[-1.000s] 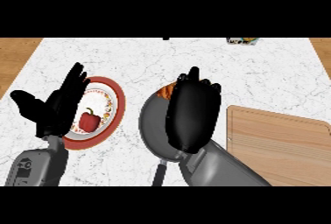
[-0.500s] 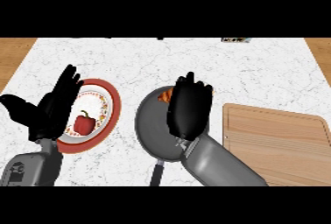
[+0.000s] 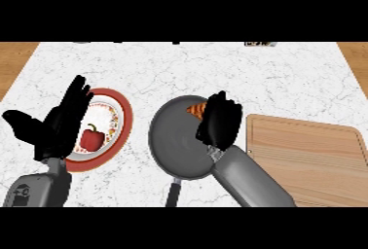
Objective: Pick the croissant from the cutting board and place it in the pan
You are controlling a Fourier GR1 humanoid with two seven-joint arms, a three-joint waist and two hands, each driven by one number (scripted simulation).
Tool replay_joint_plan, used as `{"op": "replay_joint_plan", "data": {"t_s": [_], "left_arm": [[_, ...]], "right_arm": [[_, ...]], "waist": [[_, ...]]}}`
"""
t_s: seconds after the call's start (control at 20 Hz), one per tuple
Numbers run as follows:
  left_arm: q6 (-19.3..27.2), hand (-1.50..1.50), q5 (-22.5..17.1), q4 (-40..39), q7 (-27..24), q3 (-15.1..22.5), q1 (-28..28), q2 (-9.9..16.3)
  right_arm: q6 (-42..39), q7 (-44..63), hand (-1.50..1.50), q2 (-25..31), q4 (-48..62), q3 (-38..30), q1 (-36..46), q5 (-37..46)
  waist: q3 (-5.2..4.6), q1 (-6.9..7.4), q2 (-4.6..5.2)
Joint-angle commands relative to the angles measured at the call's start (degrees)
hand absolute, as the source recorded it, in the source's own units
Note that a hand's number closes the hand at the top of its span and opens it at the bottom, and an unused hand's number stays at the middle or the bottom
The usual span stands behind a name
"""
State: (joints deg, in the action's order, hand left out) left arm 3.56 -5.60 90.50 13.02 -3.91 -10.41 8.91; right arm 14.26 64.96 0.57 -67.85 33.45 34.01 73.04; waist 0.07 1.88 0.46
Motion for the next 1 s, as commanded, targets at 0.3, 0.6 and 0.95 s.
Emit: {"op": "replay_joint_plan", "data": {"t_s": [0.3, 0.6, 0.95], "left_arm": [[-0.9, 0.0, -1.4, 3.2, 1.5, -1.1, 1.6, 1.0], [0.3, 0.0, -0.5, -0.2, 1.6, -1.6, -0.8, 0.7], [0.2, 0.0, -0.8, 0.2, -0.2, -3.3, 1.1, 1.5]], "right_arm": [[18.1, 1.1, -1.5, -0.5, 6.2, -3.6, -4.2, -11.6], [34.1, -1.5, -1.5, -0.5, -0.9, -1.8, -8.0, -10.0], [45.0, -9.4, -1.5, -0.6, -17.0, -2.6, -23.3, -12.4]], "waist": [[0.0, -0.12, -0.3], [0.03, -1.14, -0.44], [0.0, -3.22, -0.76]]}}
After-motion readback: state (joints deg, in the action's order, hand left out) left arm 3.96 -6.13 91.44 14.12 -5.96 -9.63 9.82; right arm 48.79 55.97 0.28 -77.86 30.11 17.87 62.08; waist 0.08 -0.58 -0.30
